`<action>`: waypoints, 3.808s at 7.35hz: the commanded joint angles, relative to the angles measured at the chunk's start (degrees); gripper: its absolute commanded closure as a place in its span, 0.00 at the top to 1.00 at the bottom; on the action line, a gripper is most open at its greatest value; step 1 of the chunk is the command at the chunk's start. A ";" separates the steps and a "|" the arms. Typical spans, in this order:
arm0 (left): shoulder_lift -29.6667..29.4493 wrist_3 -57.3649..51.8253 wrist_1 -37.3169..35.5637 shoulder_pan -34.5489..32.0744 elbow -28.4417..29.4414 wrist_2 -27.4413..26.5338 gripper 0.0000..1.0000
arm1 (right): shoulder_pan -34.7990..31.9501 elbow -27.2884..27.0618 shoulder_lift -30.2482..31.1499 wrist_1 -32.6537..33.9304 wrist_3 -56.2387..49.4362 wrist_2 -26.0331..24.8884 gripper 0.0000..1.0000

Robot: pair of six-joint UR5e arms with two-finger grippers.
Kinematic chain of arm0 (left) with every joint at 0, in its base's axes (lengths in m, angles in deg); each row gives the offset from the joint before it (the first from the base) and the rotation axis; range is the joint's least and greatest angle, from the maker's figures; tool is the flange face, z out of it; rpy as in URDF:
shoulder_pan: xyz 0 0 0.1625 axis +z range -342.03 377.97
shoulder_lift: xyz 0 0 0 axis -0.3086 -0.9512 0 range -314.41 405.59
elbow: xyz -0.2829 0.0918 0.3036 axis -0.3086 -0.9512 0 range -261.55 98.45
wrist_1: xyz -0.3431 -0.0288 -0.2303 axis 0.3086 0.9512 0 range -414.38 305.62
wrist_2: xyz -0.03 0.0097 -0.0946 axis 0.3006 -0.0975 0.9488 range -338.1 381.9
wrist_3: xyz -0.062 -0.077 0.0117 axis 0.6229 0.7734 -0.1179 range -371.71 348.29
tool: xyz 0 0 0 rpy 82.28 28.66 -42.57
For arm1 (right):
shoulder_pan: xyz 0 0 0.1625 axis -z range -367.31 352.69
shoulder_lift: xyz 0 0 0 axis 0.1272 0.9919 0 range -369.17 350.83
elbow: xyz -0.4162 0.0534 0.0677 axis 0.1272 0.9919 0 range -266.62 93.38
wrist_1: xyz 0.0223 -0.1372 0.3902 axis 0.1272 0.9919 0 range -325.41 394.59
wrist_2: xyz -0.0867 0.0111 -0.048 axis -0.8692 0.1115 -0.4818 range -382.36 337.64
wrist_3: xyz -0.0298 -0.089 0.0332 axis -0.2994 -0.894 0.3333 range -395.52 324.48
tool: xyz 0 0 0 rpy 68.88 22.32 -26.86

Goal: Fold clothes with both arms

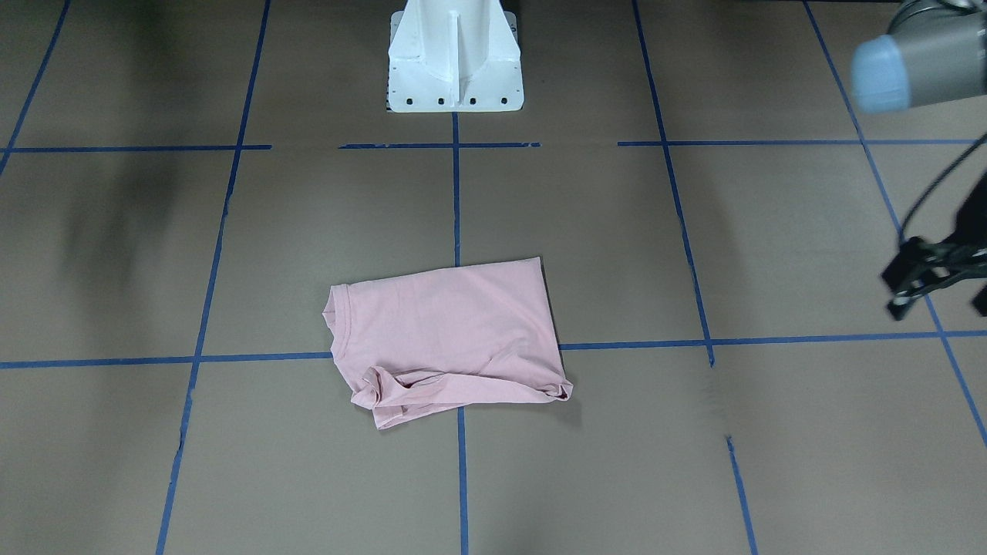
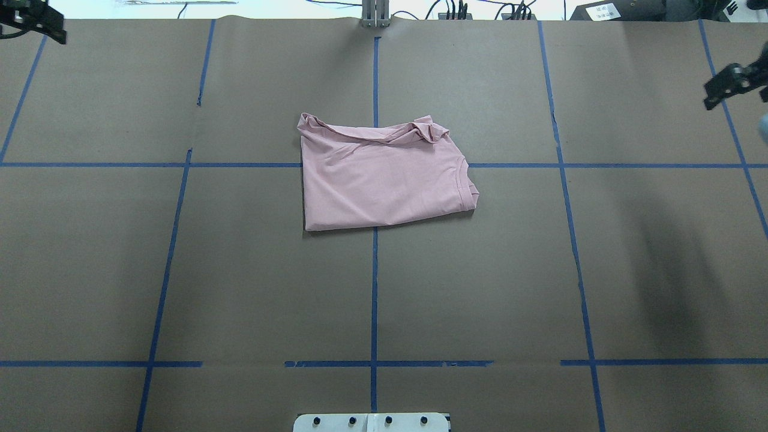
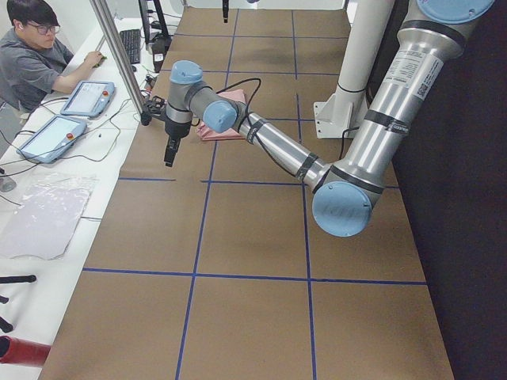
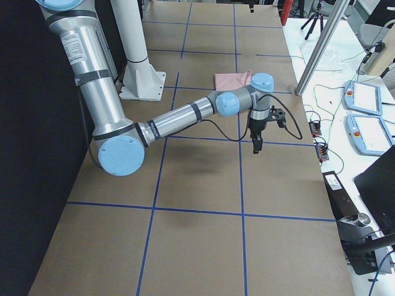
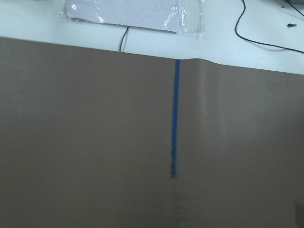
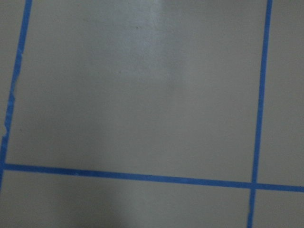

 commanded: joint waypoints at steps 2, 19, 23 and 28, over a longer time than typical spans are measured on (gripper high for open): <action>12.49 -22.91 -0.46 -10.78 -1.17 7.64 1.00 | -9.19 -1.31 10.66 -0.48 -13.22 7.86 1.00; 19.84 -38.83 -3.70 -13.07 11.48 17.15 1.00 | -13.32 0.71 14.63 -0.48 -13.39 9.98 1.00; 19.32 -27.23 -3.79 -13.07 12.27 17.06 1.00 | -13.41 1.15 14.72 -0.48 -13.04 9.72 1.00; 19.31 -24.42 -3.79 -13.16 12.18 17.15 1.00 | -13.41 1.15 14.63 -0.48 -12.51 9.72 1.00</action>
